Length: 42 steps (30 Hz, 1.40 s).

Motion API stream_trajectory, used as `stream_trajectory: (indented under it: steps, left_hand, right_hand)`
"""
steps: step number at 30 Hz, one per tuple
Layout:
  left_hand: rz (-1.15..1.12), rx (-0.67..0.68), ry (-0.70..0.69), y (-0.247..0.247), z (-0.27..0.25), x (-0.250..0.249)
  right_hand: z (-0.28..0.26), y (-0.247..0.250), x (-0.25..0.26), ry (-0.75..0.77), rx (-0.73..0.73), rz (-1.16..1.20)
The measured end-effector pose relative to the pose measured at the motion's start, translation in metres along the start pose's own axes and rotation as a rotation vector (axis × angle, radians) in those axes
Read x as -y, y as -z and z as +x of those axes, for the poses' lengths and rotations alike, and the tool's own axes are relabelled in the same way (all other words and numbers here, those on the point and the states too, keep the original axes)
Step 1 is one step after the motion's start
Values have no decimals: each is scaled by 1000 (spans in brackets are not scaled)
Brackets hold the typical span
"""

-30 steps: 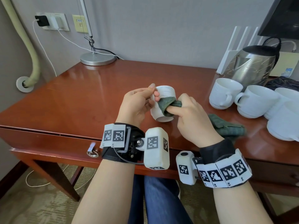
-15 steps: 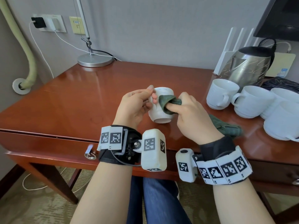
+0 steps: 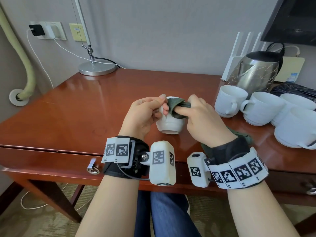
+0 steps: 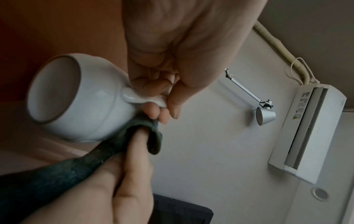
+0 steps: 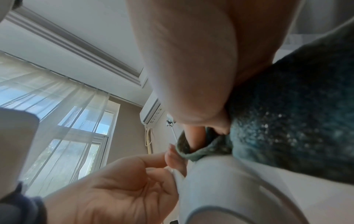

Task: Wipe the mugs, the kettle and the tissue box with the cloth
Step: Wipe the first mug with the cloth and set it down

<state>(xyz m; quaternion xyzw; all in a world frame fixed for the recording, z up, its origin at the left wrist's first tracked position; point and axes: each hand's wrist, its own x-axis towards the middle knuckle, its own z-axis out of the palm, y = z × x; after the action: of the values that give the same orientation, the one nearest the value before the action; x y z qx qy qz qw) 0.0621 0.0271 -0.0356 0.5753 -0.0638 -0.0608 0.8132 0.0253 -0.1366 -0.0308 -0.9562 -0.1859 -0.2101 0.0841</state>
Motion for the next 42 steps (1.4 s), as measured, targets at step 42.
stream_trajectory:
  steps: [42]
  left_hand:
    - [-60,15,49,3,-7,-4]
  right_hand:
    - [-20,-6,-1,-109,69,80]
